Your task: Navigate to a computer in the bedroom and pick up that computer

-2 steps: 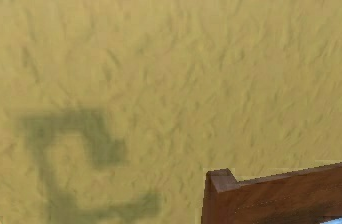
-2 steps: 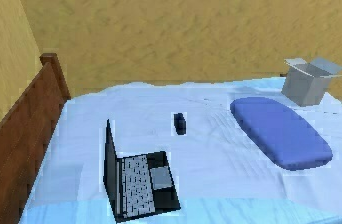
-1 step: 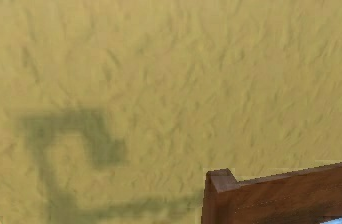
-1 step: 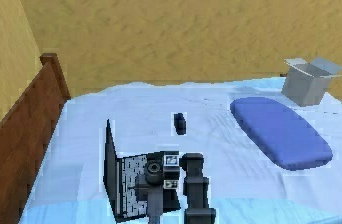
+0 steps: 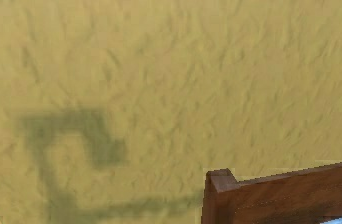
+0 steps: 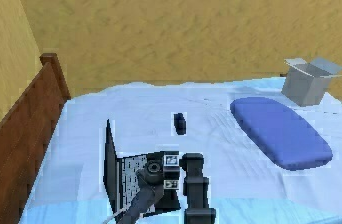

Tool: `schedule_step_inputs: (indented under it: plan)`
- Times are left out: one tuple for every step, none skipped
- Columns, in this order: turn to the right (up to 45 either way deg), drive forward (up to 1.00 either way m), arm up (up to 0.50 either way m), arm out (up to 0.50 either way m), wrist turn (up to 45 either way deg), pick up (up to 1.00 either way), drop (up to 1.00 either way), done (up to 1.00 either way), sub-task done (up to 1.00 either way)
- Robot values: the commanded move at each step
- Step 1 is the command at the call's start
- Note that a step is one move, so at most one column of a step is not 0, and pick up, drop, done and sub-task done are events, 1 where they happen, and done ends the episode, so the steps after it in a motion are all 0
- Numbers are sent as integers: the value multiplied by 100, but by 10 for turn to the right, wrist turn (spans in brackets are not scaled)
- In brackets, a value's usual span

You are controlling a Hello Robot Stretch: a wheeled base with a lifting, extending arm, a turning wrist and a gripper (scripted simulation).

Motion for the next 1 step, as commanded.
schedule_step_inputs:
  plan:
    - [0, 0, 0, 0, 450, 0, 0, 0, 0]
